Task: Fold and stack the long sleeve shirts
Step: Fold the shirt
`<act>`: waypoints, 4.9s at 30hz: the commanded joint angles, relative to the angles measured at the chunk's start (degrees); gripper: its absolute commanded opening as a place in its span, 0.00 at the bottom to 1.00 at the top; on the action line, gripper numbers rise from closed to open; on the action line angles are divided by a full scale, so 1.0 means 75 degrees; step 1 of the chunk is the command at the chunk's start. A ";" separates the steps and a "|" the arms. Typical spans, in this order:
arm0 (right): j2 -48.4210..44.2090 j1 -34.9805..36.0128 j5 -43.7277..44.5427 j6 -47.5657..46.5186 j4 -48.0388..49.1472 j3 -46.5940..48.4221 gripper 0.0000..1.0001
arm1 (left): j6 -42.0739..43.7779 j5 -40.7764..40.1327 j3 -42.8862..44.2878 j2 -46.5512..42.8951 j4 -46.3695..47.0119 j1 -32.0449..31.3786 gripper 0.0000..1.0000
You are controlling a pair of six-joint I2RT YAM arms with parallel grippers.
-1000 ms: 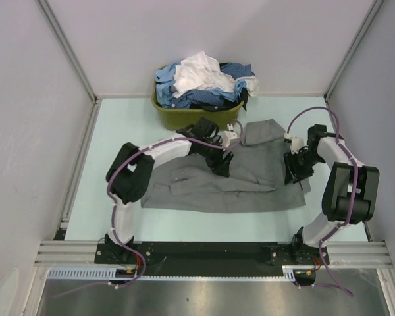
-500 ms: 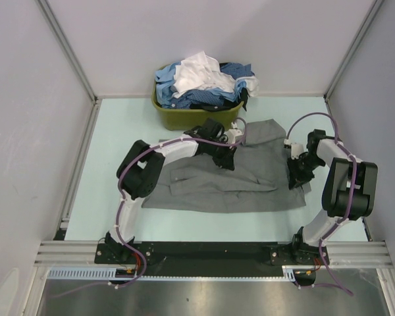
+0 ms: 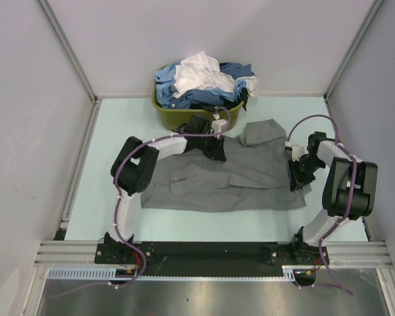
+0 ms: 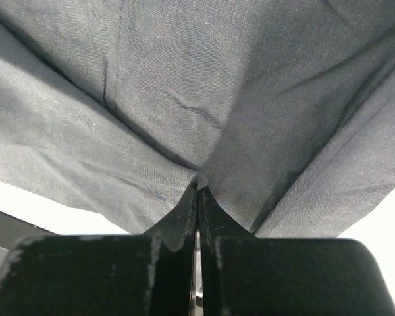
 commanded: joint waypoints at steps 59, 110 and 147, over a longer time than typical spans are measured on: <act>0.0458 0.2645 -0.0597 0.1529 0.1018 0.1775 0.42 | 0.1318 -0.0014 -0.4495 -0.5118 -0.4169 0.2840 0.00; 0.2342 0.0137 -0.2166 0.2745 0.2563 0.5091 0.77 | 0.0440 0.0535 -0.1612 -0.2342 -0.0174 0.5126 0.80; 0.3621 0.0488 -0.3268 0.3426 0.2541 0.6028 0.47 | 0.0428 0.0617 0.0897 0.0578 -0.1920 0.4657 0.40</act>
